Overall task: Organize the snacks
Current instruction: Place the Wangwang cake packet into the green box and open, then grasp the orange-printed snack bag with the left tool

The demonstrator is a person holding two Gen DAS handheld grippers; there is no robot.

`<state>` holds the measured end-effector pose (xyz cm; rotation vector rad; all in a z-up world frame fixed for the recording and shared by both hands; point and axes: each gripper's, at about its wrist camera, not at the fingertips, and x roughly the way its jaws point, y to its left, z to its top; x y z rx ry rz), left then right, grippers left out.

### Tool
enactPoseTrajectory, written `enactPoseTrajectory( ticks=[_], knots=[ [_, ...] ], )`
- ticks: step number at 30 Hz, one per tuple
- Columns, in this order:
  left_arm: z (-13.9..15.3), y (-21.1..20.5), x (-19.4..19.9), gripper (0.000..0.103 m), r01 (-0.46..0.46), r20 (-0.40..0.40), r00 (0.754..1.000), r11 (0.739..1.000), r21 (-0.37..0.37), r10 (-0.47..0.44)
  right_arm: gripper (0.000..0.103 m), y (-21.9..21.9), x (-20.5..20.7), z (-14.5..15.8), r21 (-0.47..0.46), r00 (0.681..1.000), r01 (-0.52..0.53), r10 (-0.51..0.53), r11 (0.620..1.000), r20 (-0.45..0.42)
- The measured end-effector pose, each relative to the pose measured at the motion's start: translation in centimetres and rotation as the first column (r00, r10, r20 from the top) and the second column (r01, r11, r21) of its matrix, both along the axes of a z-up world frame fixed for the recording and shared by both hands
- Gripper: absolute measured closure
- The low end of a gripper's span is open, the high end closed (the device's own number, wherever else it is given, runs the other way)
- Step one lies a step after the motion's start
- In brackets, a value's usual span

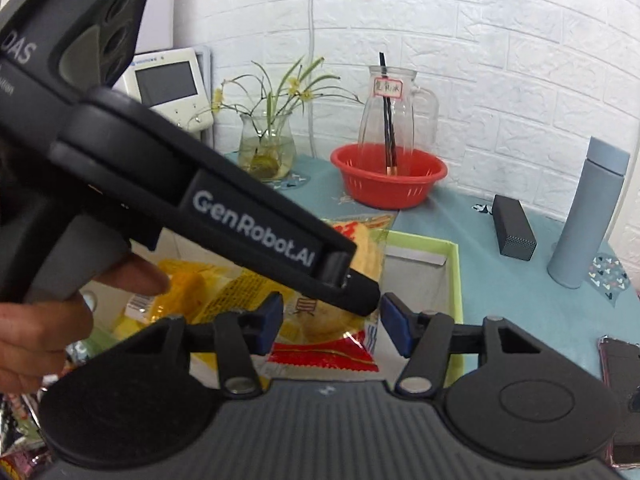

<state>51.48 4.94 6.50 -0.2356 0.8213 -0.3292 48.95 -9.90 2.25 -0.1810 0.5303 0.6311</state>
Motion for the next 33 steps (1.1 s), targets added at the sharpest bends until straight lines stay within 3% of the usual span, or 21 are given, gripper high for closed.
enactPoseTrajectory(
  ticks=[1, 5, 8, 11, 15, 20, 24, 27, 30, 33],
  knots=[
    [0.5, 0.1, -0.5, 0.057, -0.007, 0.027, 1.000, 1.000, 0.014, 0.006, 0.039, -0.3, -0.3, 0.2, 0.008, 1.000, 0.003, -0.003, 1.000, 0.007],
    [3.5, 1.1, -4.8, 0.044, -0.026, 0.150, 0.988, 0.999, 0.029, 0.022, 0.026, -2.3, -3.7, 2.1, 0.055, 0.997, 0.018, -0.021, 0.998, 0.068],
    [5.2, 2.4, -9.6, 0.029, -0.021, 0.221, 0.975, 1.000, -0.013, 0.023, 0.003, -4.6, -7.7, 3.2, 0.096, 0.992, 0.016, -0.027, 0.995, 0.120],
    [5.2, 3.6, -15.0, 0.026, -0.041, 0.263, 0.964, 0.999, -0.008, 0.042, 0.001, -6.0, -13.0, 2.8, 0.133, 0.992, -0.010, -0.007, 0.991, 0.130],
    [2.7, 5.7, -21.2, 0.025, -0.136, 0.236, 0.962, 0.991, -0.012, 0.135, 0.001, -5.7, -18.5, 0.2, 0.177, 0.998, -0.044, 0.036, 0.983, 0.048],
    [-1.5, 9.7, -26.5, 0.024, -0.263, 0.139, 0.951, 0.959, -0.111, 0.277, 0.001, -2.6, -23.1, -2.5, 0.179, 0.996, -0.085, 0.087, 0.980, -0.005],
    [-4.0, 13.1, -27.2, 0.026, -0.320, 0.046, 0.940, 0.921, -0.222, 0.338, 0.001, -0.4, -24.6, -3.7, 0.243, 0.991, -0.104, 0.122, 0.965, -0.061],
    [-3.7, 14.4, -25.7, 0.025, -0.266, 0.032, 0.958, 0.929, -0.259, 0.284, 0.001, 1.6, -23.8, -2.9, 0.243, 0.986, -0.142, 0.158, 0.960, -0.047],
    [-3.3, 14.9, -23.5, 0.023, -0.190, 0.037, 0.978, 0.947, -0.260, 0.207, 0.001, 3.5, -22.3, -2.3, 0.193, 0.992, -0.120, 0.127, 0.974, -0.021],
    [-4.3, 14.8, -21.6, 0.025, -0.144, -0.003, 0.989, 0.957, -0.252, 0.148, 0.001, 5.2, -20.6, -2.8, 0.185, 0.989, -0.120, 0.135, 0.975, -0.066]
  ],
)
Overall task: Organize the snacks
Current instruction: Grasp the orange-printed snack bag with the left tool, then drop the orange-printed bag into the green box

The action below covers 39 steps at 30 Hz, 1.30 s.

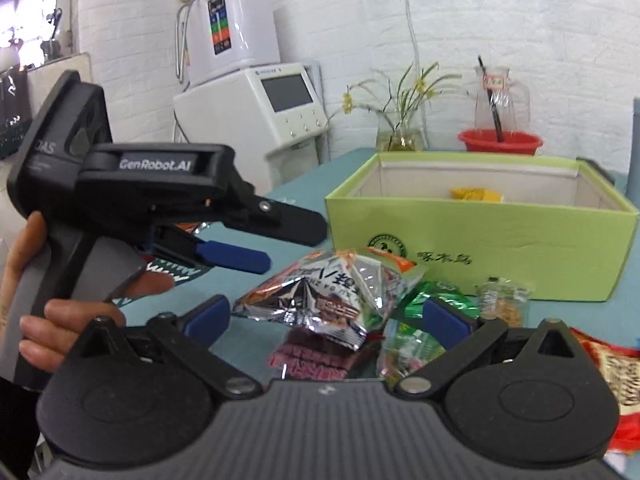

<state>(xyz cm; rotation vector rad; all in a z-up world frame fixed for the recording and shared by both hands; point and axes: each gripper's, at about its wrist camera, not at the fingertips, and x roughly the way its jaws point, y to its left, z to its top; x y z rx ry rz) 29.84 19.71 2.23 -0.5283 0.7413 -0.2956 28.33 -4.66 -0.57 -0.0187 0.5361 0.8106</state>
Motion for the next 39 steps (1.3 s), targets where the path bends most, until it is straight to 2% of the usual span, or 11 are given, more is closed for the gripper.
enactPoseTrajectory(
  ticks=[3, 4, 5, 7, 9, 15, 23, 28, 32, 34, 39],
  knots=[
    [-1.3, -0.1, 1.1, 0.043, 0.045, -0.037, 0.998, 0.999, -0.017, -0.046, 0.003, 1.5, 1.3, -0.8, -0.018, 0.999, -0.007, 0.006, 1.000, -0.043],
    [-1.7, -0.1, 1.2, 0.061, 0.066, -0.042, 0.997, 0.997, -0.039, -0.067, 0.008, 1.9, 1.5, -1.0, -0.029, 0.999, -0.005, 0.004, 1.000, -0.043],
    [-1.9, 0.0, 1.1, 0.062, 0.067, -0.044, 0.997, 0.996, -0.050, -0.069, 0.023, 2.2, 1.6, -1.1, -0.034, 0.999, -0.012, 0.010, 0.999, -0.043],
    [-1.6, 0.3, 0.0, 0.068, 0.056, -0.029, 0.998, 0.997, -0.046, -0.058, 0.029, 2.4, 1.4, -1.1, -0.057, 0.999, -0.009, 0.007, 0.998, -0.035],
    [-1.0, 0.6, -2.0, 0.068, 0.044, -0.014, 0.999, 0.998, -0.050, -0.045, 0.035, 2.2, 0.4, -0.4, -0.063, 0.999, -0.029, 0.028, 0.998, -0.019],
    [3.3, 1.8, -5.3, 0.067, -0.056, 0.067, 0.996, 0.998, 0.011, 0.055, 0.034, 3.6, -2.3, 2.2, -0.031, 0.990, -0.127, 0.129, 0.991, 0.062],
    [9.5, -0.4, 4.0, 0.066, -0.028, 0.184, 0.983, 0.989, 0.145, 0.001, 0.030, 5.0, 4.7, 7.4, -0.046, 0.974, -0.096, 0.103, 0.994, 0.201],
    [8.4, -2.0, 12.0, 0.066, 0.019, 0.125, 0.991, 0.989, 0.146, -0.037, 0.030, 4.2, 11.7, 8.3, -0.079, 0.986, -0.027, 0.040, 0.997, 0.160],
    [5.8, -2.5, 15.3, 0.061, 0.017, 0.081, 0.996, 0.982, 0.187, -0.032, 0.030, 4.4, 15.5, 6.8, -0.118, 0.994, -0.028, 0.040, 0.993, 0.100],
    [5.0, -2.3, 15.8, 0.041, -0.006, 0.077, 0.997, 0.978, 0.210, -0.011, 0.024, 4.3, 16.6, 5.9, -0.123, 0.996, -0.028, 0.038, 0.992, 0.081],
    [6.3, -0.9, 12.7, 0.032, -0.047, 0.146, 0.989, 0.983, 0.175, 0.021, 0.012, 2.0, 15.8, 6.8, -0.085, 0.993, 0.003, 0.007, 0.996, 0.117]
  ],
)
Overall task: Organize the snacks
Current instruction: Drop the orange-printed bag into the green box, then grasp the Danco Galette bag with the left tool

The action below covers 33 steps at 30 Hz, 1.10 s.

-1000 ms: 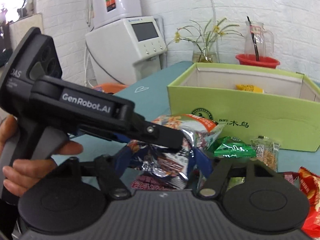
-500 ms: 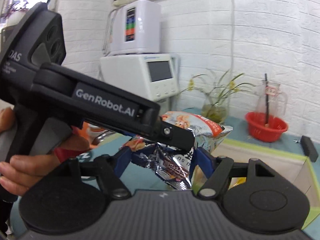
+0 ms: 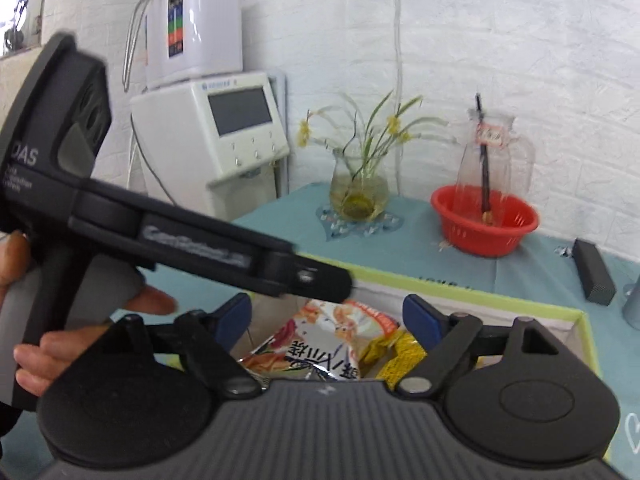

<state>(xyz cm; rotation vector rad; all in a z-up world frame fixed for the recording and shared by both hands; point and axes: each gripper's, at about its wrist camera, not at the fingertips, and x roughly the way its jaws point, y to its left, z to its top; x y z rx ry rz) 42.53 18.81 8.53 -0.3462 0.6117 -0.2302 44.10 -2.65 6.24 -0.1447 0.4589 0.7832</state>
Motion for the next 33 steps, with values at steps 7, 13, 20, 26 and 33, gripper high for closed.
enactPoseTrajectory(
  ticks=[7, 13, 20, 26, 33],
  knots=[
    [0.7, -0.7, -8.8, 0.026, -0.001, 0.069, 0.998, 0.999, -0.041, 0.004, 0.001, -5.1, -8.5, 2.0, 0.082, 0.995, 0.011, -0.019, 0.997, 0.098],
    [-4.6, -1.6, -15.4, 0.026, -0.047, -0.056, 0.998, 0.991, -0.125, 0.040, 0.001, -6.7, -16.4, -2.6, 0.061, 1.000, 0.005, -0.005, 0.998, 0.000],
    [-7.4, -5.0, -19.7, 0.026, 0.023, -0.089, 0.995, 0.976, -0.215, -0.043, 0.001, -9.9, -22.4, -7.8, 0.060, 0.980, 0.156, -0.148, 0.986, -0.132],
    [-7.1, -9.8, -19.1, 0.026, 0.111, -0.086, 0.989, 0.987, -0.114, -0.121, 0.001, -10.9, -22.5, -8.7, 0.044, 0.972, 0.204, -0.197, 0.978, -0.127],
    [-8.6, -11.9, -17.9, 0.034, 0.137, -0.143, 0.979, 0.989, -0.061, -0.145, 0.001, -9.5, -21.5, -8.3, 0.025, 0.986, 0.143, -0.140, 0.989, -0.089]
  ],
)
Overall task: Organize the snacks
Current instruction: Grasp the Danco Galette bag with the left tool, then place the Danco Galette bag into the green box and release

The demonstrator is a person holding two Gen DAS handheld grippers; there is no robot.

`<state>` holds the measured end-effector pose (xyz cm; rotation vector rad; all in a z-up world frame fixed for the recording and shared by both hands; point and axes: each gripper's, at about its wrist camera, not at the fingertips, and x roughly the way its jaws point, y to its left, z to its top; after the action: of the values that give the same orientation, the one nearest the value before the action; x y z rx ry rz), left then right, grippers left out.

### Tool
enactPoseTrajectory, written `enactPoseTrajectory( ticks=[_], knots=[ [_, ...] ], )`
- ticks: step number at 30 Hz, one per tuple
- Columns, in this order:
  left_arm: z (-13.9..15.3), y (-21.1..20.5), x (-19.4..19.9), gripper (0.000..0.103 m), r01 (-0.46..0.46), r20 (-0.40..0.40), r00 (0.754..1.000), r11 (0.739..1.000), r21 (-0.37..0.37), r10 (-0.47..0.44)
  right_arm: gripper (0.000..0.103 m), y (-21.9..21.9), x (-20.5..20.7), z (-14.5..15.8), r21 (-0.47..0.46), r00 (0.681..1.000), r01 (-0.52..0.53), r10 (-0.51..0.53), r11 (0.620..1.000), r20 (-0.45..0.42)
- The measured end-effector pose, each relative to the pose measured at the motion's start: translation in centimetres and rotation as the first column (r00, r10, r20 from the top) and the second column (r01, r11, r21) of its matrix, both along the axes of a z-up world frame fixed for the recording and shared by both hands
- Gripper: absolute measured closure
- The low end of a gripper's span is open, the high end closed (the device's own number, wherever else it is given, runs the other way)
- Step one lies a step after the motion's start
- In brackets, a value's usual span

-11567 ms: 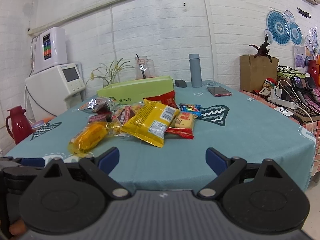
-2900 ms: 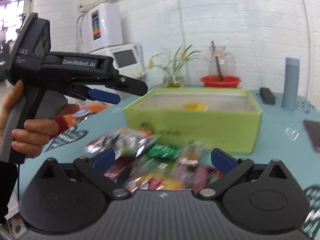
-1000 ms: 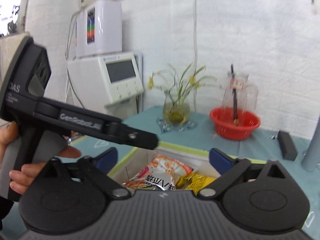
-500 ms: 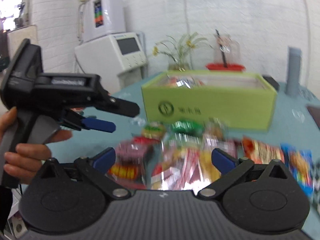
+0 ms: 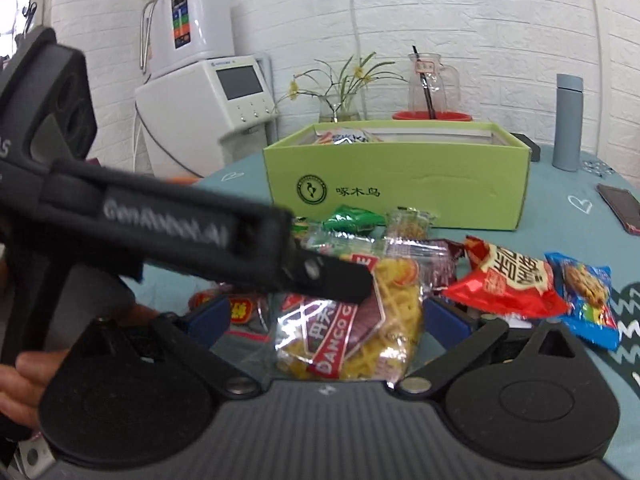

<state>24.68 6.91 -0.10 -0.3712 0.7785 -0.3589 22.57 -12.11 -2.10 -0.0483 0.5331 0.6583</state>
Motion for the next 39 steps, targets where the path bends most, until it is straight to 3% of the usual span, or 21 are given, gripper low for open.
enactPoseTrajectory(
  ticks=[4, 6, 7, 8, 9, 12, 15, 18, 26, 33, 36, 39],
  knots=[
    [-1.1, -0.1, 0.4, 0.037, 0.022, -0.037, 0.999, 1.000, -0.003, -0.022, 0.001, -0.1, 1.1, -0.9, -0.027, 0.998, 0.019, -0.020, 0.999, -0.055],
    [-1.7, -0.2, 0.2, 0.043, 0.031, -0.041, 0.999, 1.000, -0.001, -0.031, 0.001, -0.2, 0.9, -1.3, -0.016, 0.997, 0.007, -0.008, 1.000, -0.074],
    [-1.6, -0.3, -0.1, 0.056, 0.027, -0.037, 0.999, 0.999, 0.024, -0.026, 0.003, -0.1, 0.7, -1.5, -0.024, 0.997, -0.002, 0.000, 1.000, -0.078],
    [-1.4, -0.4, -0.3, 0.058, 0.017, -0.038, 0.999, 0.999, 0.051, -0.016, 0.011, 0.1, 0.5, -1.4, -0.030, 0.997, -0.005, 0.002, 1.000, -0.078],
    [-1.3, -0.1, -0.6, 0.062, 0.012, -0.053, 0.999, 0.999, 0.044, -0.010, 0.017, 0.0, 0.3, -1.4, -0.026, 0.998, 0.000, -0.002, 1.000, -0.068],
    [-0.3, 1.3, -0.9, 0.070, -0.002, -0.070, 0.998, 1.000, -0.027, 0.000, 0.020, -0.2, -0.3, -0.7, -0.020, 0.998, -0.006, 0.005, 1.000, -0.069],
    [1.8, 2.3, -0.6, 0.069, -0.008, -0.036, 0.999, 0.997, -0.074, 0.005, 0.020, 0.0, -0.7, 1.1, -0.019, 1.000, -0.016, 0.015, 1.000, -0.013],
    [4.5, 2.4, 1.4, 0.068, -0.006, 0.019, 1.000, 0.998, -0.055, 0.007, 0.019, 0.5, 0.4, 3.4, -0.018, 0.997, -0.023, 0.024, 1.000, 0.067],
    [10.3, 2.5, 12.4, 0.065, -0.033, 0.115, 0.993, 0.999, 0.020, 0.030, 0.019, 3.1, 10.3, 8.5, -0.062, 0.977, -0.031, 0.044, 0.998, 0.211],
    [8.3, 2.2, 22.7, 0.065, -0.046, 0.042, 0.998, 0.995, 0.084, 0.043, 0.019, 5.1, 21.4, 8.2, -0.098, 0.991, -0.044, 0.055, 0.994, 0.121],
    [6.0, 2.0, 25.2, 0.063, -0.038, -0.018, 0.999, 0.994, 0.101, 0.040, 0.018, 5.6, 24.5, 6.3, -0.111, 0.997, -0.054, 0.059, 0.992, 0.043],
    [5.2, 2.1, 25.3, 0.054, -0.029, -0.036, 0.999, 0.995, 0.092, 0.032, 0.019, 5.1, 25.8, 5.1, -0.091, 0.999, -0.051, 0.051, 0.994, -0.012]
  ],
)
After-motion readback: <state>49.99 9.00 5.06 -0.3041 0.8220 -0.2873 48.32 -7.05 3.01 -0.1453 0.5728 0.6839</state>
